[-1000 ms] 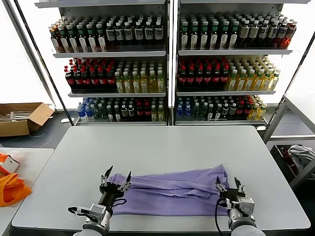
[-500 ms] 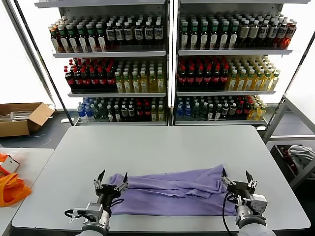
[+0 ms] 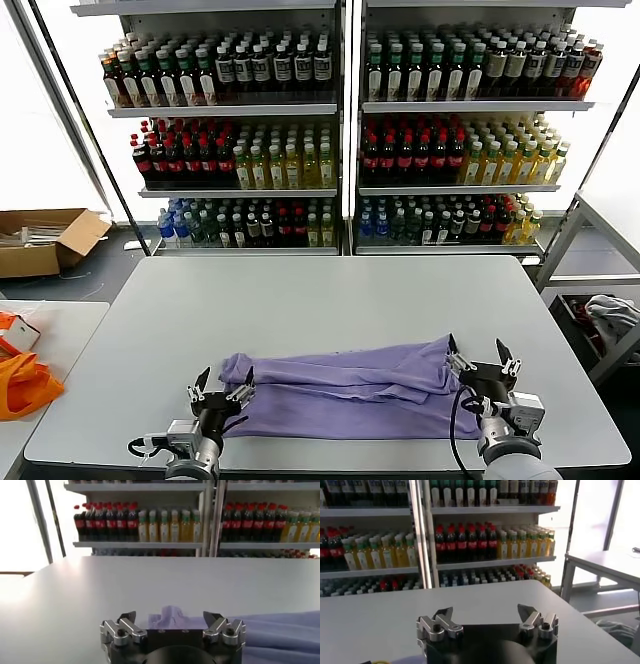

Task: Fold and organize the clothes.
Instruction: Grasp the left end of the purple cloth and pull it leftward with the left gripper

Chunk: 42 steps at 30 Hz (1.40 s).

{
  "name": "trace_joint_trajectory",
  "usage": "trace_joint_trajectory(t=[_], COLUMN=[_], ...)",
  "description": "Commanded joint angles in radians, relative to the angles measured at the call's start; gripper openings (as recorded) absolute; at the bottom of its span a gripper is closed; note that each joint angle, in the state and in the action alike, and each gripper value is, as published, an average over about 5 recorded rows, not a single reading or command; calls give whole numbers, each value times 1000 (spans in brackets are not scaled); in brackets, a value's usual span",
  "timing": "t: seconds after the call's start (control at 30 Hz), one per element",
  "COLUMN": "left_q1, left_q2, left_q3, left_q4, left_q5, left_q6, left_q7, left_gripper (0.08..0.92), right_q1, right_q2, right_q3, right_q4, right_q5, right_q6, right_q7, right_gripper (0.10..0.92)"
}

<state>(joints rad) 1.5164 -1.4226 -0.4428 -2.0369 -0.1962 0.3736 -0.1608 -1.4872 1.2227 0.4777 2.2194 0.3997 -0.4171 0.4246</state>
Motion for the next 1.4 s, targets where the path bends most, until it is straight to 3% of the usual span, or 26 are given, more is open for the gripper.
trace_joint_trajectory(t=[0.03, 0.37, 1.17, 1.4], left_q1=[-12, -15, -2, 3], left_q2=[6, 16, 13, 31], left_q3=[-14, -6, 7, -34], left_q4=[45, 66, 80, 54], left_q5=[-107, -119, -43, 50], left_q6=[14, 19, -34, -109], left_q7=[-6, 3, 38, 23], left_gripper=[823, 799, 125, 98], right_q1=[-2, 2, 27, 32], right_q2=[1, 3, -2, -2], right_q3=[-8, -16, -14, -8], right_q4=[6, -1, -20, -20], right_q5=[-4, -10, -4, 1], right_q6=[4, 5, 0, -1], right_q7=[0, 0, 2, 1], right_gripper=[823, 823, 823, 823])
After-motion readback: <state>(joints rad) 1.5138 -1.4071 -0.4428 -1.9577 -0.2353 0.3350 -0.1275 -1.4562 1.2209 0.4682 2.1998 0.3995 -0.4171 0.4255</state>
